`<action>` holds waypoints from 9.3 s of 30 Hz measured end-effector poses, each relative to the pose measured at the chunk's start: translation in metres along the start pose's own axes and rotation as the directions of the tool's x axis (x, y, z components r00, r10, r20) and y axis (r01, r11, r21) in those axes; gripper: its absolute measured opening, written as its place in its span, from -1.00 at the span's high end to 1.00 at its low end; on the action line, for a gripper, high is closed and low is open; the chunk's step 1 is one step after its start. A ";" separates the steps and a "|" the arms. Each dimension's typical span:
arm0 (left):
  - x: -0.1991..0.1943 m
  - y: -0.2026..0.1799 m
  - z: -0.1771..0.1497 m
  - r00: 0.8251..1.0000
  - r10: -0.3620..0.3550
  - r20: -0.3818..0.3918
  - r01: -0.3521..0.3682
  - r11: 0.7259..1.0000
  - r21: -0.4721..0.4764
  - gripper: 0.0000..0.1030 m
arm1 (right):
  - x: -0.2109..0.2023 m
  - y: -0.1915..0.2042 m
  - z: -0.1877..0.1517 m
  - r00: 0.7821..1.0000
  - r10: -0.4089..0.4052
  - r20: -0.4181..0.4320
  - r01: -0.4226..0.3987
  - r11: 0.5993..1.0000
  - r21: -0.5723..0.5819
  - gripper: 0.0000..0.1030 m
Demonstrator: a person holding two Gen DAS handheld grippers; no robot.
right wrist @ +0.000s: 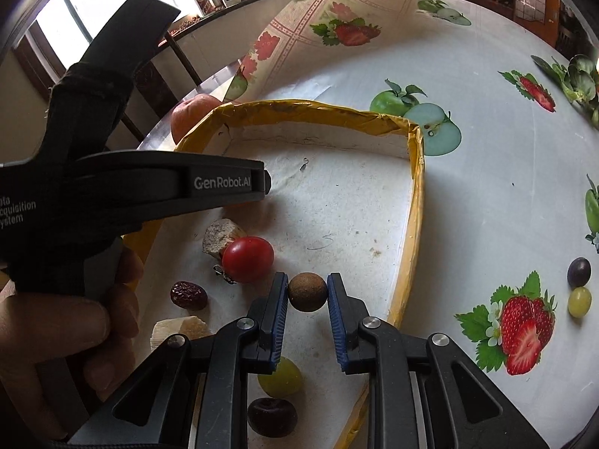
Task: Organize fruits
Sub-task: 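Carry the orange and brown ball into the tray and open both grippers, then withdraw both open grippers toward the dark plum and green grape, then grasp the dark plum with the left gripper while the right grasps the green grape, then carry the plum and grape into the tray and open both grippers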
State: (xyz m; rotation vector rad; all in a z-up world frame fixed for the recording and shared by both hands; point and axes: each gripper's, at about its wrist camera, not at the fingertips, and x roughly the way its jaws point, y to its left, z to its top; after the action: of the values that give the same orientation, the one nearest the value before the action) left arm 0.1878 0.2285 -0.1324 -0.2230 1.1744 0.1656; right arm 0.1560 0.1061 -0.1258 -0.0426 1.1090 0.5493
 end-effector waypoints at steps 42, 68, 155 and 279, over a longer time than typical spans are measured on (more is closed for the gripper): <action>-0.094 -0.089 -0.081 0.987 -0.151 0.050 0.149 0.987 0.053 -0.10 | -0.148 -0.108 -0.095 0.988 -0.103 0.119 0.070 0.964 0.258 0.21; -0.067 -0.161 -0.076 0.981 -0.195 -0.017 0.196 0.974 0.117 -0.10 | -0.123 -0.180 -0.088 0.984 -0.149 0.101 0.108 0.938 0.330 0.22; -0.147 -0.190 -0.176 0.986 -0.145 0.085 0.105 0.926 0.363 0.60 | -0.239 -0.138 -0.202 0.974 -0.179 0.136 0.130 0.942 0.308 0.52; -0.043 0.007 0.023 0.997 -0.043 0.060 0.045 0.998 -0.036 0.60 | -0.062 -0.035 0.057 0.994 0.067 0.089 -0.075 0.993 0.093 0.52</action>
State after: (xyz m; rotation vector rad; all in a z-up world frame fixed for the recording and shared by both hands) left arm 0.1907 0.2409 -0.0842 -0.2750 1.1072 0.1545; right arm 0.1989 0.0681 -0.0547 0.1038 1.0544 0.5561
